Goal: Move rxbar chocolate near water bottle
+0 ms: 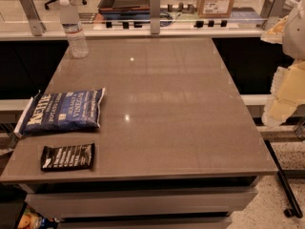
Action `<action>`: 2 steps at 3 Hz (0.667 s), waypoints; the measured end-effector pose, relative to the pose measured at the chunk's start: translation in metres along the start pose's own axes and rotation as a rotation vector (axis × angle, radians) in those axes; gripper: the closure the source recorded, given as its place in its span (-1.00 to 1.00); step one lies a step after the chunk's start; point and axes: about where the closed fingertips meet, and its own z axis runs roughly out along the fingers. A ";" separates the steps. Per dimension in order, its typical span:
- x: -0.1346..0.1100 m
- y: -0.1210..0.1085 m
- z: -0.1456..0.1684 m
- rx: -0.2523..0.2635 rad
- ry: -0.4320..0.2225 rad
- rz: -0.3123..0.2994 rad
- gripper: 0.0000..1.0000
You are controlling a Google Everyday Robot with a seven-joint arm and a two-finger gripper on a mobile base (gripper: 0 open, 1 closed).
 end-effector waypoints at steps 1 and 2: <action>0.000 0.000 0.000 0.000 0.000 0.000 -1.00; -0.001 0.002 0.006 -0.002 -0.030 0.000 -1.00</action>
Offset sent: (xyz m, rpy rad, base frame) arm 0.0024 0.0049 -0.0202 0.0801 -0.0029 0.0276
